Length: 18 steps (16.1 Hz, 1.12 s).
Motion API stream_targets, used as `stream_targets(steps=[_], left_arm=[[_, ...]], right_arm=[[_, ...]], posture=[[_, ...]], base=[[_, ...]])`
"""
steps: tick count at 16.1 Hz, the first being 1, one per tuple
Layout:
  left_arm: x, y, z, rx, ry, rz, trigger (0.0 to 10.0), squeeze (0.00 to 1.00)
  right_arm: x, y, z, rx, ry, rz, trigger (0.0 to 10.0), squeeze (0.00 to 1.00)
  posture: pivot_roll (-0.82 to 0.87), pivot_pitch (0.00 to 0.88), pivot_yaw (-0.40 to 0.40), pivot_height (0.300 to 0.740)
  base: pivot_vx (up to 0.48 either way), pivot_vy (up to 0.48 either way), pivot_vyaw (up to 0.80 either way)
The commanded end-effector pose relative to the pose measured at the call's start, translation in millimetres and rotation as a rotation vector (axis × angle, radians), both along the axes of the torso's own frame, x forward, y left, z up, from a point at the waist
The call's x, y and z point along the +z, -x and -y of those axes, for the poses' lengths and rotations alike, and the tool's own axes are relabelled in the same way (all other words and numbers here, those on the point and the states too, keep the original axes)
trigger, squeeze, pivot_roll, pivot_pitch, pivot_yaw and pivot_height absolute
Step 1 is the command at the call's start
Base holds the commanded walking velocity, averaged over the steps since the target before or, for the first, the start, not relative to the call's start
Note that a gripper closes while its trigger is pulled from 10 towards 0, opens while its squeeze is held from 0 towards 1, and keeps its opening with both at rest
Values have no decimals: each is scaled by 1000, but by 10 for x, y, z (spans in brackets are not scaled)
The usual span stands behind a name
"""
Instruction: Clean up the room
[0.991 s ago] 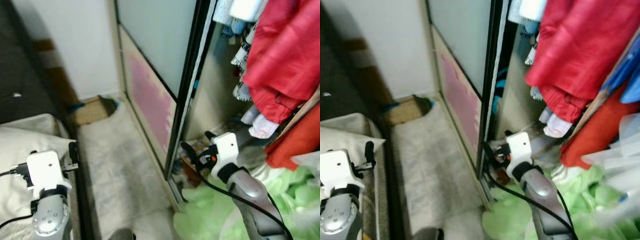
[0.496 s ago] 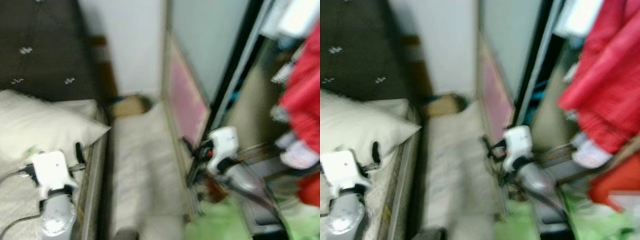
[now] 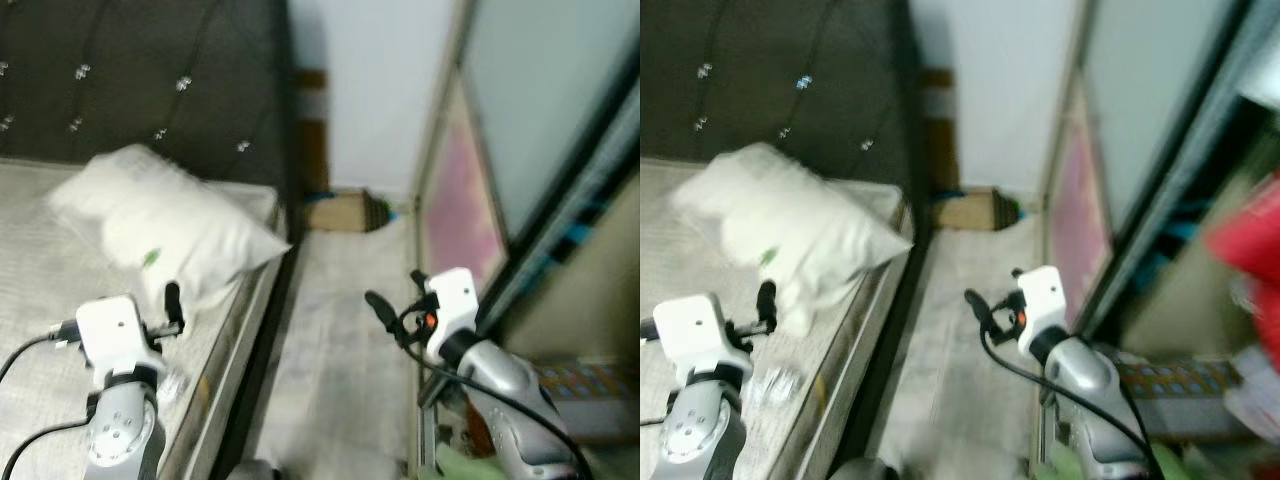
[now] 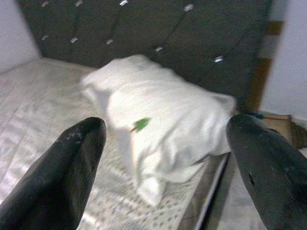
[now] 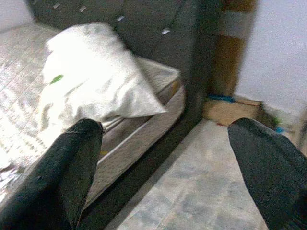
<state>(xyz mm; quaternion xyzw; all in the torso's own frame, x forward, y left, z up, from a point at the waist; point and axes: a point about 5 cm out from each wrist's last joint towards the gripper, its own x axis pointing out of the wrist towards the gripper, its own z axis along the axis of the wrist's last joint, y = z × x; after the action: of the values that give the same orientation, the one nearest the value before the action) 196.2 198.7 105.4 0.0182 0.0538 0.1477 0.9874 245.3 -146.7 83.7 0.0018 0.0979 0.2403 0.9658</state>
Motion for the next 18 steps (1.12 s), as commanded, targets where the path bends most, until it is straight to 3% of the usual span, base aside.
stream_targets(steps=[1,8,18], left_arm=[[7,11,-15,16,-17,-6,10000,0],[14,73,-19,70,-16,-5,10000,0],[69,-56,40,8,-11,32,10000,0]], right_arm=[[74,-30,-66,25,-22,27,10000,0],[94,-79,-97,79,-15,29,10000,0],[109,-134,-94,68,-20,51,10000,0]], posture=[[-11,14,-16,740],[20,23,-56,740],[14,23,-50,740]], base=[[0,0,800],[0,0,800],[0,0,800]])
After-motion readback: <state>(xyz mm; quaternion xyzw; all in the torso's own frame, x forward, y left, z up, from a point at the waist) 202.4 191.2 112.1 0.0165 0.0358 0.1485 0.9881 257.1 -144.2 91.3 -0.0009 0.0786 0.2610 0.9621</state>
